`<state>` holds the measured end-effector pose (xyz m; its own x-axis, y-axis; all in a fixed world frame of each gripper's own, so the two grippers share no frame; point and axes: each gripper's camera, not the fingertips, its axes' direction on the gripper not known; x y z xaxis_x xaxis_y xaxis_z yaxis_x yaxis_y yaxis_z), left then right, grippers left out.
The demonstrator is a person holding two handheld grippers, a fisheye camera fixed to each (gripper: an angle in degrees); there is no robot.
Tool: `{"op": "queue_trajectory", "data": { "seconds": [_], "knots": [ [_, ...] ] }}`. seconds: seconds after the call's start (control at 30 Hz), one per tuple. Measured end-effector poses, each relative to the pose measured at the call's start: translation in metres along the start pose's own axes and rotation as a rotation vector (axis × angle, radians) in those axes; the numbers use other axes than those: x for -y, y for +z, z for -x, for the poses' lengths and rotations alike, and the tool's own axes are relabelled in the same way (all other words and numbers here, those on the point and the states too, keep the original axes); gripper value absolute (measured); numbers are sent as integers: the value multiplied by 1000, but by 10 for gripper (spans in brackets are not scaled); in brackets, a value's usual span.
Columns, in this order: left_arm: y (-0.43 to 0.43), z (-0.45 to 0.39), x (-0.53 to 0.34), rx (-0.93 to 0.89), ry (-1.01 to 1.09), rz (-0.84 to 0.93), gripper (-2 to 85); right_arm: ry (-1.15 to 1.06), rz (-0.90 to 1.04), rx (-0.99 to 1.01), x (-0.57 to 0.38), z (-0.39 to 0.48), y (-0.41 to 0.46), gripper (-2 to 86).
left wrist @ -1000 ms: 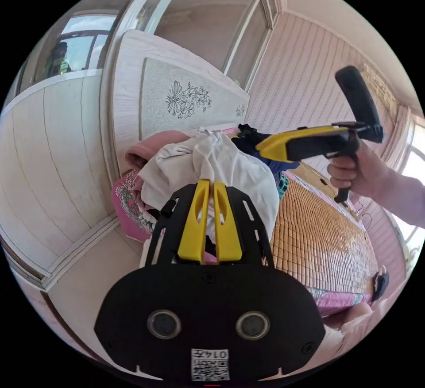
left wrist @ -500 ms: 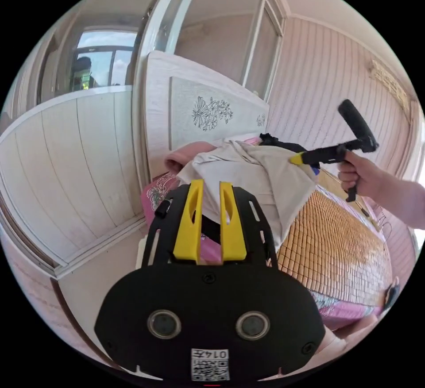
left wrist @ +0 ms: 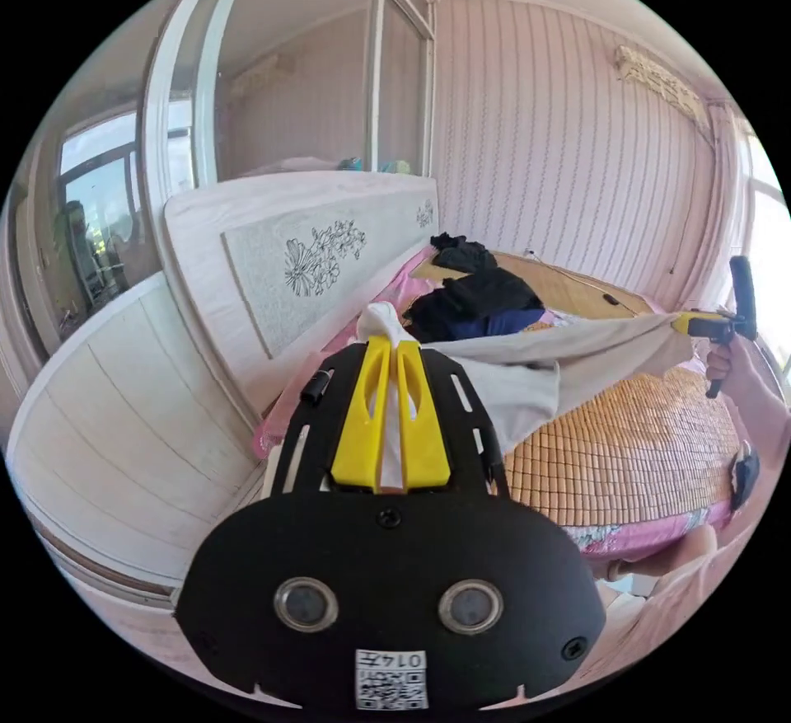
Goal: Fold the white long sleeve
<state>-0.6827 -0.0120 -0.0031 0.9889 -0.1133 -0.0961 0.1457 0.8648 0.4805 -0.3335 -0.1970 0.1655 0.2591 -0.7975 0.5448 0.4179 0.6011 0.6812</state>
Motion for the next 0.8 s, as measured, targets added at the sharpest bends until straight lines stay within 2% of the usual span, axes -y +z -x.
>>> {"op": "queue_trajectory", "data": {
  "seconds": [0.17, 0.27, 0.33, 0.47, 0.6, 0.67, 0.77, 0.8],
  "knots": [
    [2, -99, 85, -88, 196, -73, -10, 124, -143, 33, -90, -17, -131, 2],
    [28, -178, 134, -179, 327, -93, -9, 196, -199, -28, -153, -15, -205, 3],
    [70, -252, 167, -308, 421, -87, -6, 275, -211, -78, -190, -17, -244, 3],
    [162, -374, 202, -492, 425, 21, 19, 527, -241, -236, -275, -36, -311, 4],
    [244, -479, 177, -646, 329, 204, 63, 862, -238, -497, -361, -73, -346, 4],
    [254, -510, 144, -719, 387, 256, 63, 1085, -180, -600, -424, -103, -356, 5],
    [254, -544, 56, -771, 546, 378, 59, 1261, -67, -661, -479, -127, -361, 6],
    [254, -552, 14, -774, 604, 467, 59, 1281, -57, -668, -484, -129, -363, 8]
  ]
}}
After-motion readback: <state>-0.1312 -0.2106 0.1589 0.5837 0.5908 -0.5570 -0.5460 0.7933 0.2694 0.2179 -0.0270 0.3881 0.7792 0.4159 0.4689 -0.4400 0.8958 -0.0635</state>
